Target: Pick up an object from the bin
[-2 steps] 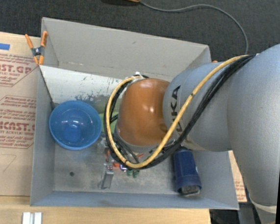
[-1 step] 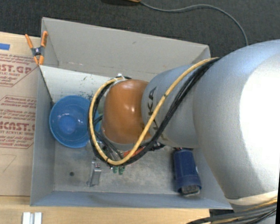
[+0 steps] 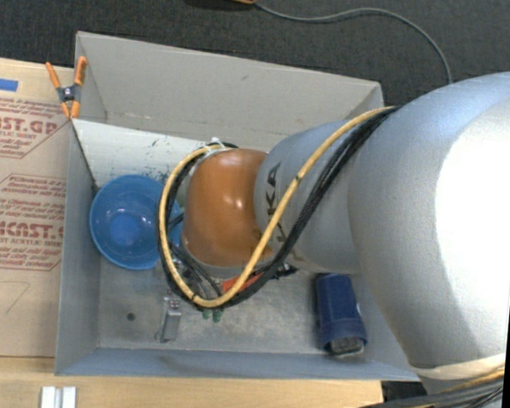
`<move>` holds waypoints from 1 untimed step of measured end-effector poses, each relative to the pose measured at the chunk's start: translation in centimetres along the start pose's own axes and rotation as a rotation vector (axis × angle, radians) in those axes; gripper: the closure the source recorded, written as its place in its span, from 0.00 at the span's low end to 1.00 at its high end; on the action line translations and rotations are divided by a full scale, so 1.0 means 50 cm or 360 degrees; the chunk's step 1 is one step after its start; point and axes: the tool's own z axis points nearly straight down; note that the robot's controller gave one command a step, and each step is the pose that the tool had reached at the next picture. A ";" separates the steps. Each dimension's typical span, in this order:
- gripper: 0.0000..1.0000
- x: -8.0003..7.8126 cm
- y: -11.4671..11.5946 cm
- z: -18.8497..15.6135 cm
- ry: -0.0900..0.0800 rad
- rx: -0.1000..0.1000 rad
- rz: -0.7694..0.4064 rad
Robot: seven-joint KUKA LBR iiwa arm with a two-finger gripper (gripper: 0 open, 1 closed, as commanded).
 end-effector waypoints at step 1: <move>0.00 0.022 0.057 0.086 -0.0011 -0.0003 -0.0087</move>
Offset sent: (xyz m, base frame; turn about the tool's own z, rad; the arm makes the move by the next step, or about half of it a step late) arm 0.0189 -0.0059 -0.0330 0.2805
